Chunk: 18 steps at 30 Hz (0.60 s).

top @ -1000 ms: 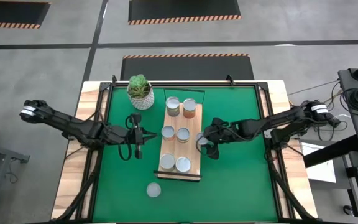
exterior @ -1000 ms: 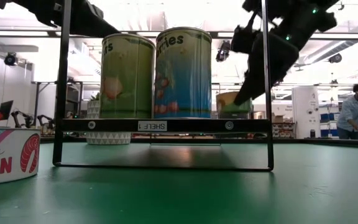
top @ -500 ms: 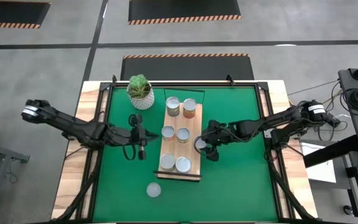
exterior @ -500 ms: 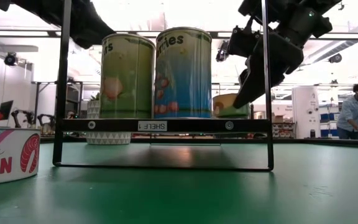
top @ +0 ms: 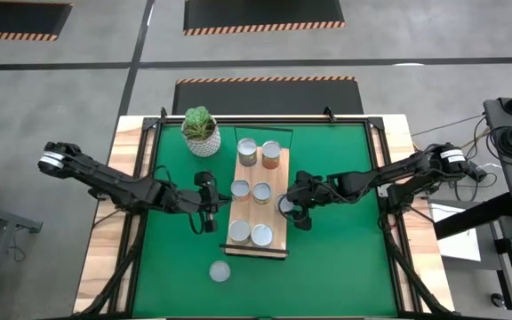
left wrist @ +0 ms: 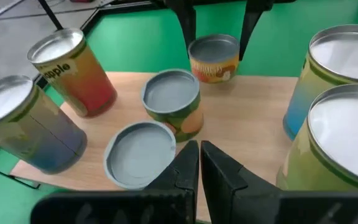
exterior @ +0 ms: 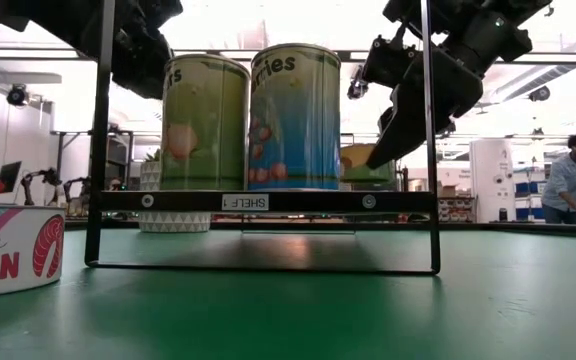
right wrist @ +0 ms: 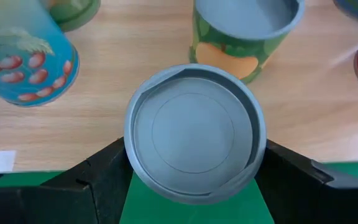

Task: Pick and place cans onto a shelf
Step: Put the canned mushroom on the shelf

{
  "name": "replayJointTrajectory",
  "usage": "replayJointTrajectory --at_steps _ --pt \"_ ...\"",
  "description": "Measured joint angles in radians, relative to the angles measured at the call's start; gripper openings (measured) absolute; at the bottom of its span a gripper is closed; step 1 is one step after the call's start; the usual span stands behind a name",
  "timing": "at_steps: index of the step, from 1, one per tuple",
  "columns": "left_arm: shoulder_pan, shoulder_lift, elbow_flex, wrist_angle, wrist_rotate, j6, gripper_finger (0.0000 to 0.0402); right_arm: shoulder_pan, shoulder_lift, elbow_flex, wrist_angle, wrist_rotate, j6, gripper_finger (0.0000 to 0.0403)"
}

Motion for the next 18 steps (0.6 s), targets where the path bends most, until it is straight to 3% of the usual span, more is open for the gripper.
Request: replayJointTrajectory --at_steps 10,18 --pt "0.0 -0.024 0.091 -0.114 -0.005 0.094 0.0 0.013 0.009 -0.002 -0.002 -0.029 0.073 0.0287" --pt "0.0 -0.058 0.101 -0.126 -0.087 0.167 0.0 0.044 0.047 -0.004 0.029 -0.03 0.09 0.0288"
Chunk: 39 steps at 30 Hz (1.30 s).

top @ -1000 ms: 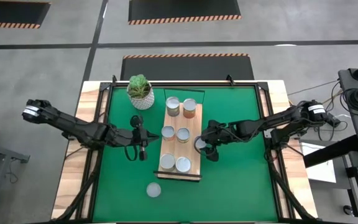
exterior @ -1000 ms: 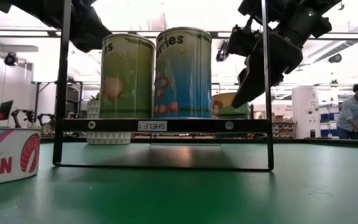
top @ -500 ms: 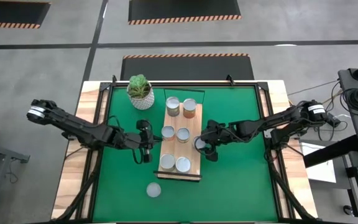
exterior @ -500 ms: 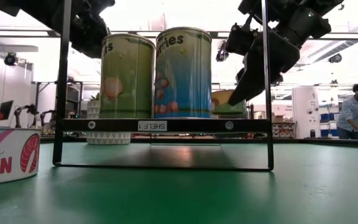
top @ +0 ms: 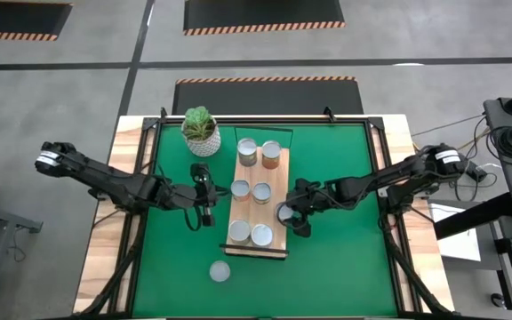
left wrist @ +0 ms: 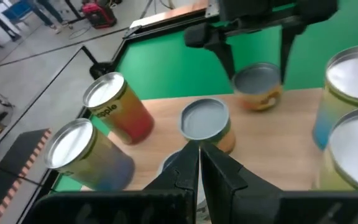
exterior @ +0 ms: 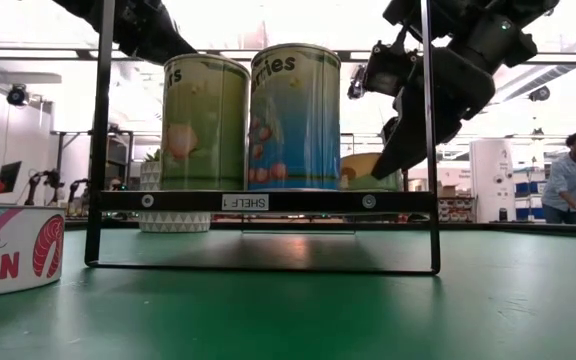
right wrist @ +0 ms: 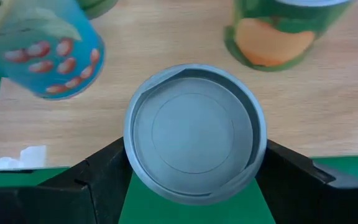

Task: Pick and place cans onto a shelf
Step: Put the canned mushroom on the shelf

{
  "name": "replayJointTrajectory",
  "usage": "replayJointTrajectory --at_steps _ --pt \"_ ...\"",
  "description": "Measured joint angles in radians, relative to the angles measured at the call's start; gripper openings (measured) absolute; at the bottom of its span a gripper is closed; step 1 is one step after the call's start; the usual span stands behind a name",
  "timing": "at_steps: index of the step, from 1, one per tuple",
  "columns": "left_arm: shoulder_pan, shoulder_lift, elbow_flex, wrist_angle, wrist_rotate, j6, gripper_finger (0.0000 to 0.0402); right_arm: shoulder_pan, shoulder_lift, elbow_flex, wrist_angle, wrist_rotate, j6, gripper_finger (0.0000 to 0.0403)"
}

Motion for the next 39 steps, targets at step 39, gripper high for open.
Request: replayJointTrajectory --at_steps 39 --pt "0.0 0.003 -0.008 -0.014 0.017 -0.043 0.0 0.023 -0.02 0.179 -0.333 -0.052 -0.107 0.0191"
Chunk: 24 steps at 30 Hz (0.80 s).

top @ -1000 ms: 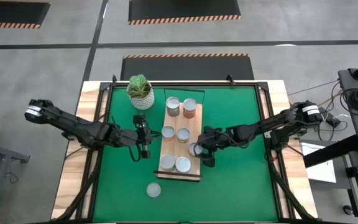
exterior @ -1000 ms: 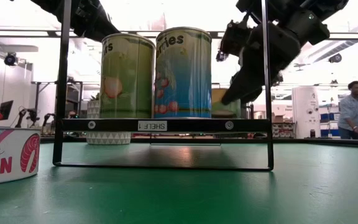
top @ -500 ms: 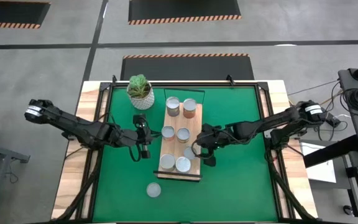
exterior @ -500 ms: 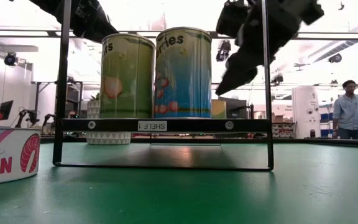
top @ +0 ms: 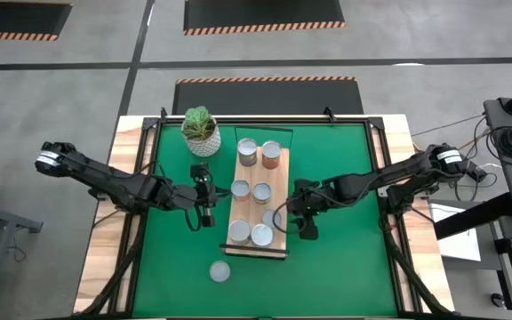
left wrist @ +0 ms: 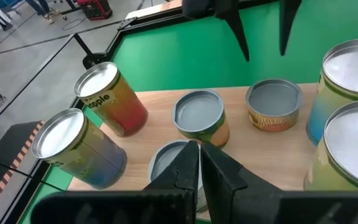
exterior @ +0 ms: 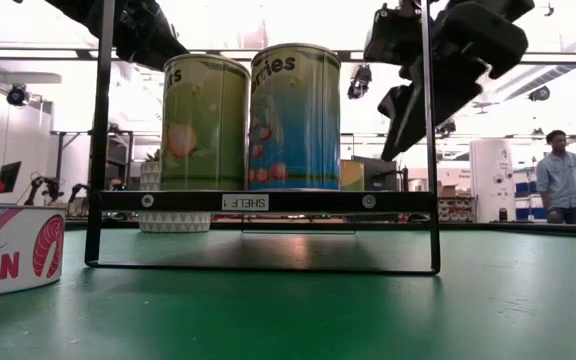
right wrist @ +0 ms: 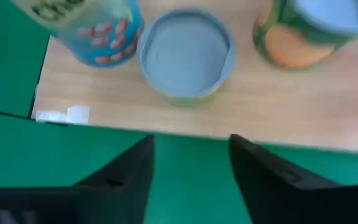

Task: Pick and place cans onto a shelf
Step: Put the canned mushroom on the shelf

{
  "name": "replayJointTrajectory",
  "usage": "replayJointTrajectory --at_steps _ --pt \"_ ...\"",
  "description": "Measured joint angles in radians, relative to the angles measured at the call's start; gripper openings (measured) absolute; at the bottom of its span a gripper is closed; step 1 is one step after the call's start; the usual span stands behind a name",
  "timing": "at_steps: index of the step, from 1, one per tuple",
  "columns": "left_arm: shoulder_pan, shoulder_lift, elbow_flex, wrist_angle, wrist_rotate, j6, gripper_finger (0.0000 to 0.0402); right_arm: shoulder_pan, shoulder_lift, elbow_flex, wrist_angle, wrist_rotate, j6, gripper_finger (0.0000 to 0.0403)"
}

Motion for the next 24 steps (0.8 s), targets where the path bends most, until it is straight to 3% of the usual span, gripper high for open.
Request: replayJointTrajectory --at_steps 7,8,14,17,24 --pt "0.0 0.001 0.024 0.004 0.0 -0.006 0.0 -0.033 0.015 0.046 0.072 -0.052 -0.135 0.0029" --pt "0.0 0.001 0.029 0.004 0.0 -0.003 0.0 -0.032 0.02 0.042 0.097 -0.056 -0.159 0.002" --pt "0.0 0.001 0.041 0.0 0.001 0.022 0.0 -0.043 0.055 0.029 0.211 -0.059 -0.232 0.001" --pt "0.0 0.001 0.041 -0.001 0.001 0.036 0.0 -0.047 0.104 0.028 0.279 -0.113 -0.256 0.0009" --pt "0.0 0.001 0.04 0.0 0.001 0.049 0.0 -0.073 0.183 0.026 0.298 -0.127 -0.266 0.0009"
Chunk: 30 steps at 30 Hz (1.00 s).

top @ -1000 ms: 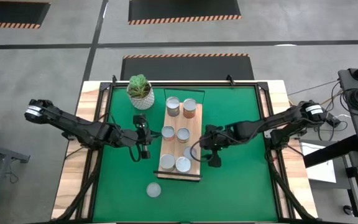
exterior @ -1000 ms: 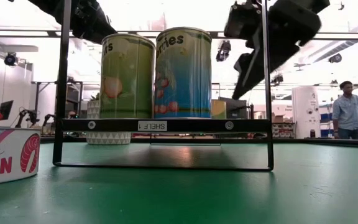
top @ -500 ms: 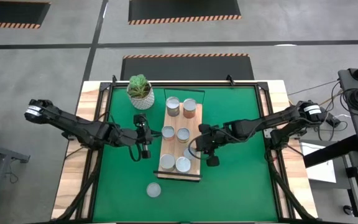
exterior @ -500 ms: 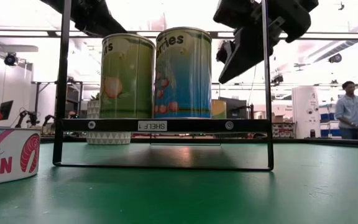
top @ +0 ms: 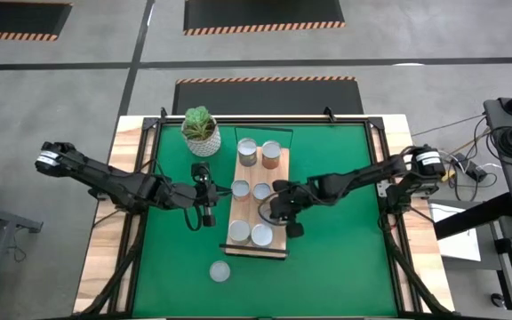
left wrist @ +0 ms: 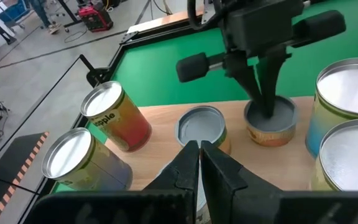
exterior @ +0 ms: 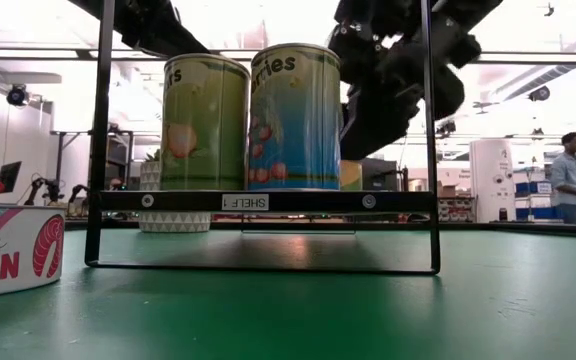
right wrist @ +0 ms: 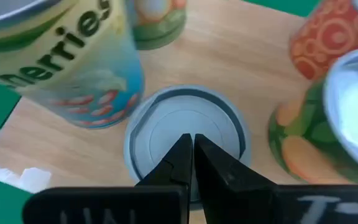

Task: Pick and place cans onto a shelf
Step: Put the canned mushroom on the shelf

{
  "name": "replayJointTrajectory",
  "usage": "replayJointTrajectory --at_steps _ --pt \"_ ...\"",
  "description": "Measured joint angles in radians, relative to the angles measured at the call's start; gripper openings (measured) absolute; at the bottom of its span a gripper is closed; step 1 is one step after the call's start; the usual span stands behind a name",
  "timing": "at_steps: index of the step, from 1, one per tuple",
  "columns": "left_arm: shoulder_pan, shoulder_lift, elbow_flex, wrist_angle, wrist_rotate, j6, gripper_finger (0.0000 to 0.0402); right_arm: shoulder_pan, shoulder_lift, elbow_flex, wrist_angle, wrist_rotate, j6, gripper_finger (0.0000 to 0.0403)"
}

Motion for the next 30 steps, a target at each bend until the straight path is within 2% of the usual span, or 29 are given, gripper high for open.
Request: replayJointTrajectory --at_steps 9,13,20,24,30 --pt "0.0 0.0 0.0 0.0 0.0 -0.038 0.0 -0.052 -0.001 0.001 0.0 0.001 0.058 0.0009" --pt "0.0 0.0 -0.001 -0.001 0.0 -0.04 0.0 -0.05 -0.086 -0.002 -0.054 -0.003 0.059 0.0009" --pt "0.008 0.0 -0.001 0.0 0.0 -0.016 0.0 -0.053 -0.239 -0.02 -0.281 -0.02 0.076 0.0009" --pt "0.022 -0.001 -0.001 0.003 0.0 -0.014 0.0 -0.053 -0.256 -0.086 -0.225 -0.056 0.077 0.0009" --pt "0.047 -0.002 -0.001 0.023 0.0 0.009 0.0 -0.054 -0.195 -0.162 -0.079 -0.085 0.024 0.0009"
